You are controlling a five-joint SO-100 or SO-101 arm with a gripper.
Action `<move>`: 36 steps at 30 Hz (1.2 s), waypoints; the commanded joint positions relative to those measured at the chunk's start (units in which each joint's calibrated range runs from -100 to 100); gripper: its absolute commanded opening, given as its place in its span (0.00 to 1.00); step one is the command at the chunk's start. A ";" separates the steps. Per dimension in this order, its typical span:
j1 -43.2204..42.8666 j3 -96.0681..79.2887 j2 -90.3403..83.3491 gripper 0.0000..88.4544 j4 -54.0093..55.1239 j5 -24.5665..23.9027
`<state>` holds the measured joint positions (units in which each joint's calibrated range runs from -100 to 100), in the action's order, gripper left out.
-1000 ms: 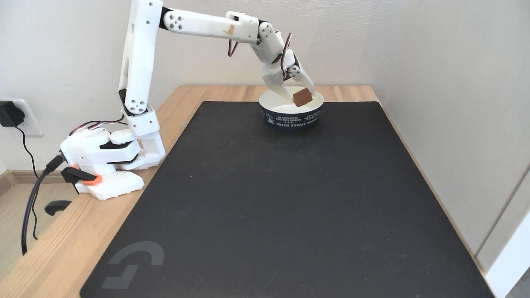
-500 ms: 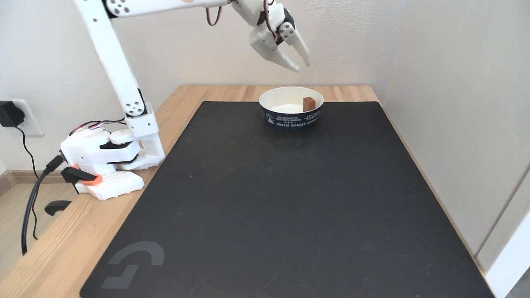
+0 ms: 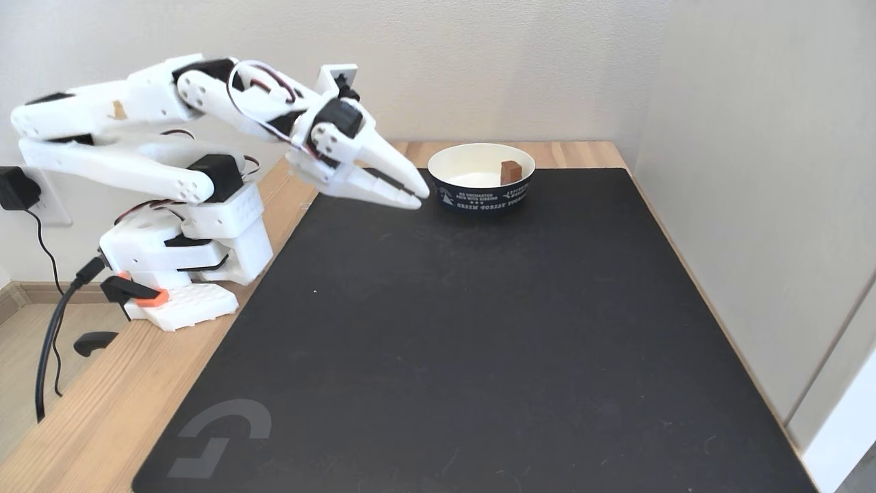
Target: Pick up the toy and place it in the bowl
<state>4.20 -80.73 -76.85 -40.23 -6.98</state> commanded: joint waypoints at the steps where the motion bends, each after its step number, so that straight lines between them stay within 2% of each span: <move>1: 1.94 -12.60 -10.89 0.03 0.52 0.29; 4: 1.94 -17.56 -16.73 0.03 -1.69 0.29; 5: 1.94 -19.00 -20.56 0.03 -5.75 0.29; 11: 1.36 -18.64 -22.65 0.03 -14.13 4.84; 36: 1.69 -18.28 -22.56 0.03 -14.30 5.67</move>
<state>5.53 -98.58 -98.75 -54.83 -1.62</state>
